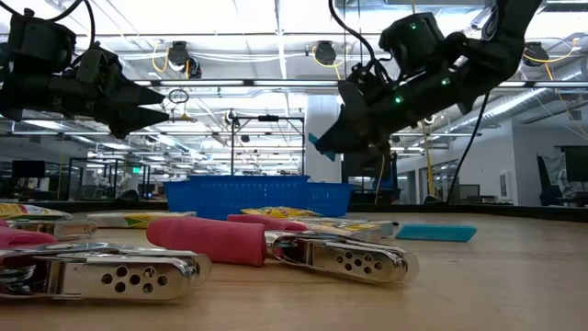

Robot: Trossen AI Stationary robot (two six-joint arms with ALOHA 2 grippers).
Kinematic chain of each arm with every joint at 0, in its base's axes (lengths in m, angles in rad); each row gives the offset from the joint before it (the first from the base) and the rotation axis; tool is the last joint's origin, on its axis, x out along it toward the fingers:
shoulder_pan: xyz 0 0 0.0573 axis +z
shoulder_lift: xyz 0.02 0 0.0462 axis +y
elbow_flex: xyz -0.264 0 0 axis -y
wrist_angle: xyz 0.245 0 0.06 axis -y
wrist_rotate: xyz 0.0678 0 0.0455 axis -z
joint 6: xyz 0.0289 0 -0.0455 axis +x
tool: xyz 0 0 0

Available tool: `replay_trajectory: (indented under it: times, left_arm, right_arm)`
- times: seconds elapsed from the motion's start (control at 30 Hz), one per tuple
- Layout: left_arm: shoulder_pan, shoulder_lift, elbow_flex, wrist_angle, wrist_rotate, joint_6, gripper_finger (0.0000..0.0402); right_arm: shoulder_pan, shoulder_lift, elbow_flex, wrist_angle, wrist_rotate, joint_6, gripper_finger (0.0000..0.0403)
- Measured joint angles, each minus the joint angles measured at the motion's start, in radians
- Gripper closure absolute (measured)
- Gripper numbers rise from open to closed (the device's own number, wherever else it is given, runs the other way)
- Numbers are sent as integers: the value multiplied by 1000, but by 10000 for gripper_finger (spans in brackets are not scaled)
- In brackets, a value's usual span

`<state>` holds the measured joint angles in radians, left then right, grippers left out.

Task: Pick & Place School Supplies
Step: Put the blue eraser into the top right blue bin

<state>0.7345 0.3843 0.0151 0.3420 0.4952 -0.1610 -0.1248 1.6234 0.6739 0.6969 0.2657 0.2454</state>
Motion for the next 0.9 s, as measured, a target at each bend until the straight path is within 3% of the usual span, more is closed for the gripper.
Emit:
replay_trajectory:
  times: [0.17,0.27,0.37,0.57,0.9]
  left_arm:
    - [0,0,0,0,0,0,107]
    - [0,0,0,0,0,0,108]
    - [0,0,0,0,0,0,108]
    - [0,0,0,0,0,0,108]
    - [-1,2,0,-2,-2,0,108]
  right_arm:
    - [-67,0,0,59,-8,3,312]
    - [-108,0,12,75,-67,3,312]
    - [-140,0,54,23,-116,14,312]
    - [-187,11,161,-176,-109,-38,312]
    - [-247,154,222,-199,-164,-59,312]
